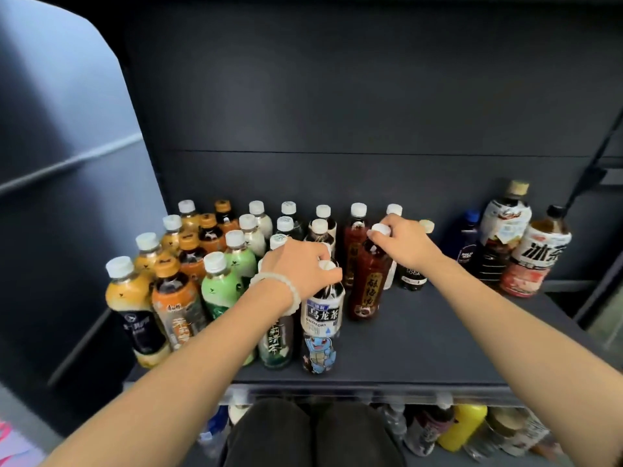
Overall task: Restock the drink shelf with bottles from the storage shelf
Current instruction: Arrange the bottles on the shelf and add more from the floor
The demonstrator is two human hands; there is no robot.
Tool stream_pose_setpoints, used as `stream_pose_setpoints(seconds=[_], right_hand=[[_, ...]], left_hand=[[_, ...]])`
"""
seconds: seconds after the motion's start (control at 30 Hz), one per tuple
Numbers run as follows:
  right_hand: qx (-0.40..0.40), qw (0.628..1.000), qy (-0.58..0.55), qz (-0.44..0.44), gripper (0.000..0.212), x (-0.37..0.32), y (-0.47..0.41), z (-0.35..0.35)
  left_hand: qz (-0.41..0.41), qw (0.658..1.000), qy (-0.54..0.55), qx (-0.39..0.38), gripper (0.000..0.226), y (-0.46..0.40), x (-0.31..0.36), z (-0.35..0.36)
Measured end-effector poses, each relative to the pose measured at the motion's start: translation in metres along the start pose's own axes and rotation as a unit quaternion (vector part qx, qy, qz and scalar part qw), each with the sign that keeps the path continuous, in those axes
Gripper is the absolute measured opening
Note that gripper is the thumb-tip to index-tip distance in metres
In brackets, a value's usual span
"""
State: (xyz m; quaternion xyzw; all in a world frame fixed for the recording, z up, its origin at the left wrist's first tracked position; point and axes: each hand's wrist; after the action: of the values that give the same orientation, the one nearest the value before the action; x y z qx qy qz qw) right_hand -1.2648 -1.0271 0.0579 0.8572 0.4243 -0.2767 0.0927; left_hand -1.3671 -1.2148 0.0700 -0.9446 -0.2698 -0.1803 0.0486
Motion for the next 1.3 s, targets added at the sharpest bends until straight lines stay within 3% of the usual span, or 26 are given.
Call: stream_pose_setpoints(seconds=[0.17,0.67,0.9,1.03,1.3], right_hand=[[-0.014,1.0,0.011,0.011,0.035,0.009,-0.038,0.015],[-0.01,1.0,-0.017,0.013,0.038,0.012,-0.056,0.022],[-0.021,0.999,0.037,-0.005,0.041,0.011,-0.049,0.02],[-0.029,0.999,0.045,-0.005,0.034,0.018,-0.036,0.015],[0.004,0.995,0.093,-0.022,0.037,0.033,0.055,0.022]], left_hand=[[0.024,0.998,-0.038,-0.033,0.02,-0.005,0.001,0.0],[0.042,0.997,-0.069,-0.015,0.024,-0.002,-0.011,-0.001],[0.064,0.985,-0.156,-0.048,0.026,0.0,-0.008,-0.01],[0.059,0.973,-0.219,-0.03,0.04,0.006,-0.005,-0.008],[0.121,0.974,-0.19,0.017,0.047,0.025,0.01,0.003]])
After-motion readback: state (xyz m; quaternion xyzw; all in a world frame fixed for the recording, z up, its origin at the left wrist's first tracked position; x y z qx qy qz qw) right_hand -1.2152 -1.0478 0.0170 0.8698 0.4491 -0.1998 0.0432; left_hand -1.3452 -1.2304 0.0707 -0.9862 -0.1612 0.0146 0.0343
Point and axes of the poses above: each hand's wrist, its own y-axis away from the middle knuckle, its own z-axis out of the palm, x = y × z, and after that the axes turned 11 degrees about -x, right-handed
